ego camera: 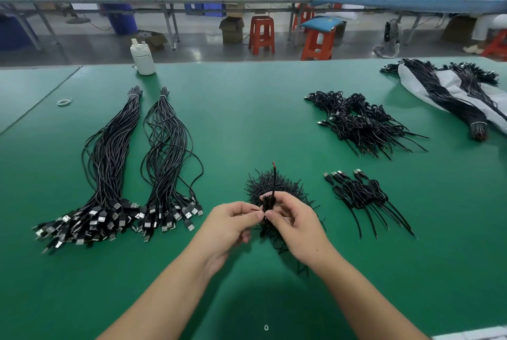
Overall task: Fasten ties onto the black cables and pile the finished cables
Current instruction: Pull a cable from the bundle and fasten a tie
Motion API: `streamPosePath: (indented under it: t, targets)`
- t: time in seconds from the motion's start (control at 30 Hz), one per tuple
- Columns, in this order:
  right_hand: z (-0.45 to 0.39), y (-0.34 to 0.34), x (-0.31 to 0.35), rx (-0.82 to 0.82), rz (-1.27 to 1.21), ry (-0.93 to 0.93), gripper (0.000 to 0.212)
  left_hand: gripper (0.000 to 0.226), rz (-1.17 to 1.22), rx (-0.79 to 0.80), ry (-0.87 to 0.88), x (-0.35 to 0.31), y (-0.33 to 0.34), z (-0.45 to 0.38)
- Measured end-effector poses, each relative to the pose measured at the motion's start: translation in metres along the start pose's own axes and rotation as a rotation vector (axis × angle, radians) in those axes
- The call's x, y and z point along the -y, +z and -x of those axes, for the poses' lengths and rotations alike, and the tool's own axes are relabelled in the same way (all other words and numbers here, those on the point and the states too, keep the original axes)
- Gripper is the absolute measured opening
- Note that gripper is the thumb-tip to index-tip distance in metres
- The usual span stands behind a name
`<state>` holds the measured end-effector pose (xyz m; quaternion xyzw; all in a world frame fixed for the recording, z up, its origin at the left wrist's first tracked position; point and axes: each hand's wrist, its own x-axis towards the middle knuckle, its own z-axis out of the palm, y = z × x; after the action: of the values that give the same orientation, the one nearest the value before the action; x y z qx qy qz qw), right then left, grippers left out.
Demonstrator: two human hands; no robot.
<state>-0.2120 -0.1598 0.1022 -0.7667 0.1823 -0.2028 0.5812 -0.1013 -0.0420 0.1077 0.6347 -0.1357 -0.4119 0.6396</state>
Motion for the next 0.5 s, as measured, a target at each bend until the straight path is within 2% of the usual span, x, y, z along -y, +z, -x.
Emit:
streamPosePath:
  t: [0.1,0.27,0.33,0.5]
  targets:
    - [0.001,-0.002,0.001,0.003,0.056,0.001,0.026,0.006,0.168,0.116,-0.170,0.001,-0.006,-0.001]
    - [0.002,-0.003,0.002,0.022,0.093,-0.001,0.036,0.010,0.119,0.233,-0.235,-0.001,-0.016,0.001]
    - [0.002,-0.002,0.001,0.037,0.075,-0.005,0.040,0.012,0.041,0.205,-0.182,-0.001,-0.018,0.000]
    - [-0.004,0.002,-0.002,0.002,-0.087,0.063,0.036,0.008,-0.208,0.093,0.121,-0.006,-0.018,0.003]
